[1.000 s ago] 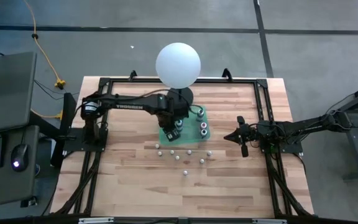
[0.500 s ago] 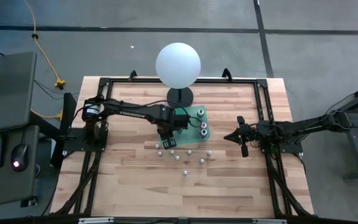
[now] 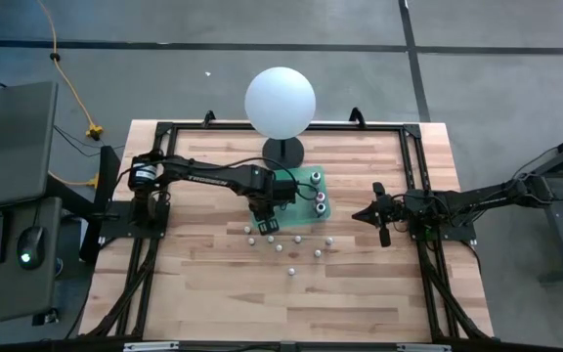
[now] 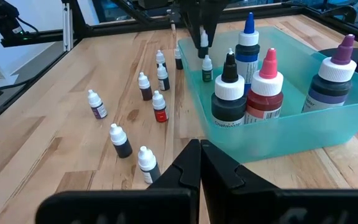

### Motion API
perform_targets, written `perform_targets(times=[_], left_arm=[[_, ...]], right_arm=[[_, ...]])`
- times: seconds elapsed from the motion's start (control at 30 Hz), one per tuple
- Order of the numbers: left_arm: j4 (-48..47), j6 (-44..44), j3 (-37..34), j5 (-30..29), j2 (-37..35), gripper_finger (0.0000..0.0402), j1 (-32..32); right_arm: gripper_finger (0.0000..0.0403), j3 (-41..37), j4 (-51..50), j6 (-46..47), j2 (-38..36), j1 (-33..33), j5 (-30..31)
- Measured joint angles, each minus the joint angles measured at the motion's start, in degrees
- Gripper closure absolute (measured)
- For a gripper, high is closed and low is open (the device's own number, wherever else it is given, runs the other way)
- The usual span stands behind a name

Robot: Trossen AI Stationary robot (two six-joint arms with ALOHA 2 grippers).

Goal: Pick & Place food coloring
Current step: Put the top small green food coloring bottle into the bin

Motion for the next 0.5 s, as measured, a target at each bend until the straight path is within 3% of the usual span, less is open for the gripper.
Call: perform_targets(times=[0.5], left_arm=[[4.90, -0.33, -5.28, -1.10, -0.11, 0.0341, 0.00]], right_arm=[[0.0402, -0.02, 0.01, 0.00, 0.00, -0.01, 0.02]])
